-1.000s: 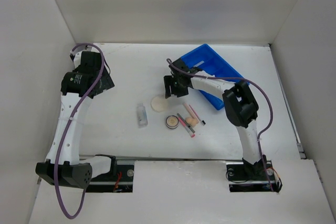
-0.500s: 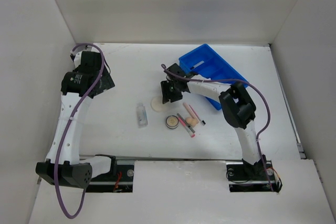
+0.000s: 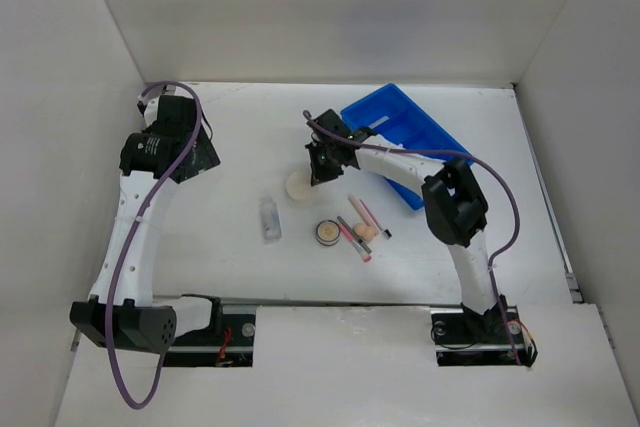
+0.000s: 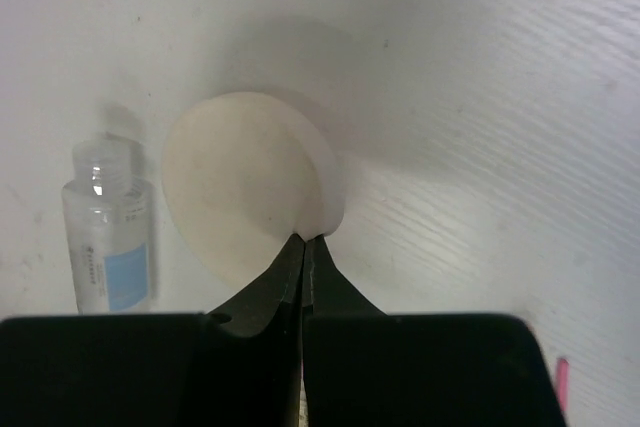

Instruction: Organize the makeup

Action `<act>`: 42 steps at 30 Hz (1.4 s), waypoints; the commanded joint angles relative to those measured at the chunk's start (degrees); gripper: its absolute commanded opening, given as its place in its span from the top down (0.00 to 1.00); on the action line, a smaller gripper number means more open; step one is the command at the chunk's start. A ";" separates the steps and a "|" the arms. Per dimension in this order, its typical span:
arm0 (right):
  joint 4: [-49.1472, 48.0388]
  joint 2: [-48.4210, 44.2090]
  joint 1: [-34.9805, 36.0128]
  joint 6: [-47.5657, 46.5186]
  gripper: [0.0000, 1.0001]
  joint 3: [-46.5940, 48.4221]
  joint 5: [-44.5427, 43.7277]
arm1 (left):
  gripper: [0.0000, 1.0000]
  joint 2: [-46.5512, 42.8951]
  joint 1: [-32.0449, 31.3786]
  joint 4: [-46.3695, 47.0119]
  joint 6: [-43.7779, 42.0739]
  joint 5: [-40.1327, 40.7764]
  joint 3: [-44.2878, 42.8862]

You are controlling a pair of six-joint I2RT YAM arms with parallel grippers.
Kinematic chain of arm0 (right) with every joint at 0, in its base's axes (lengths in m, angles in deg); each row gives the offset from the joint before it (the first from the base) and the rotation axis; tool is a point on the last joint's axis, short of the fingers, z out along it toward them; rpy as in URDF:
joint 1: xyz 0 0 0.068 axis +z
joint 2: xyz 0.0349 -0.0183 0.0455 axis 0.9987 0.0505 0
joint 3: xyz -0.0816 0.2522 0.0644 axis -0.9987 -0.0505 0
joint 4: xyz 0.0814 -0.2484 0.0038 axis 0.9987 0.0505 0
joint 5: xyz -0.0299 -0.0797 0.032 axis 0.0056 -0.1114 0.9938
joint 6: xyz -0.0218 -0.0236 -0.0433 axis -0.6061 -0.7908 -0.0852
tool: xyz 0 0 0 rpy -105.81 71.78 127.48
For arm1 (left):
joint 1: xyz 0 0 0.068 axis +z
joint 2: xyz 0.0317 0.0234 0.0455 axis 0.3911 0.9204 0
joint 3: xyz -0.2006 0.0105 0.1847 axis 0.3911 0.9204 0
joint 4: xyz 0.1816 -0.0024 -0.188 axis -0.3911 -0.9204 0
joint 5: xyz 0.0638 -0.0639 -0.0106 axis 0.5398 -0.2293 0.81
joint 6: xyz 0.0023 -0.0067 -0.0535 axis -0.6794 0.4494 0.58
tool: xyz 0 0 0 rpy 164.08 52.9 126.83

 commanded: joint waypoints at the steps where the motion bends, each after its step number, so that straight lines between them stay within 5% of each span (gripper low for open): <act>1: 1.35 -7.91 -2.20 0.35 1.00 3.01 -7.10 | 0.00 0.12 0.41 0.01 -0.49 0.56 -1.89; 7: -3.38 -16.43 -14.32 4.48 1.00 -5.13 0.08 | 0.00 0.12 0.41 0.53 -0.49 -0.06 -2.42; 11: -4.18 -21.01 -20.22 5.02 1.00 -7.09 -2.63 | 0.00 0.65 0.41 0.54 -0.49 -0.06 -2.42; 18: -3.66 -17.78 -30.68 6.34 1.00 -8.85 0.08 | 0.00 1.17 0.41 1.06 -0.49 -1.37 -2.42; 32: 2.84 -10.12 -32.01 8.62 0.99 -0.68 -9.14 | 0.00 1.70 0.41 0.54 0.03 -1.90 -2.42; 42: 3.99 -7.48 -31.48 9.15 0.71 3.98 -8.61 | 0.00 1.70 0.41 0.01 0.03 -1.90 -2.42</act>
